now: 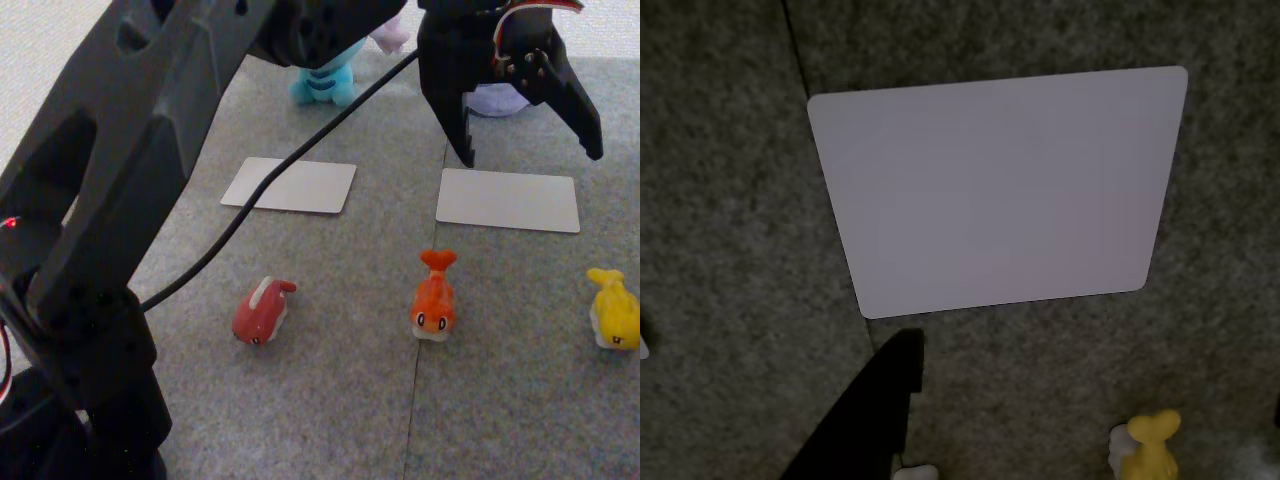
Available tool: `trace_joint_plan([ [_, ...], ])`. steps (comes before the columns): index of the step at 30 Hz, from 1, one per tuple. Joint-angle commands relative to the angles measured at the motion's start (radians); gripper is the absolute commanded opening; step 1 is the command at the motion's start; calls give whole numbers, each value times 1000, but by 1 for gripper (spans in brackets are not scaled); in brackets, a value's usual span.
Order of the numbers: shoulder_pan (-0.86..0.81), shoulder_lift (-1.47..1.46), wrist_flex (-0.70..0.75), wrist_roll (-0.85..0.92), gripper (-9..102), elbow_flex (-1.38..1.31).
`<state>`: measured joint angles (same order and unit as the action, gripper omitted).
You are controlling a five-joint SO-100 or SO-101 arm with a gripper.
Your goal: Wooper wants to eat egg sudhi, and Goomy wants to eat shrimp sushi
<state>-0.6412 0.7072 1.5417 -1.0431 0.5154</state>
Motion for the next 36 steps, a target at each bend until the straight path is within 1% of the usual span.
trace_joint_plan([
  [1, 198, 899, -1108, -209, 40, 1477],
  [6, 198, 899, -1108, -164, 40, 1477],
  [12, 198, 911, -1104, -173, 40, 1477],
  [18, 199, 948, -969, -179, 40, 1463],
  [24, 183, 1154, -735, -209, 40, 1463],
  [28, 172, 1324, -505, -183, 40, 1463],
  [33, 84, 1447, -247, -11, 40, 1471],
  [34, 52, 1445, -209, 29, 40, 1473],
  [36, -23, 1431, -184, 91, 40, 1473],
])
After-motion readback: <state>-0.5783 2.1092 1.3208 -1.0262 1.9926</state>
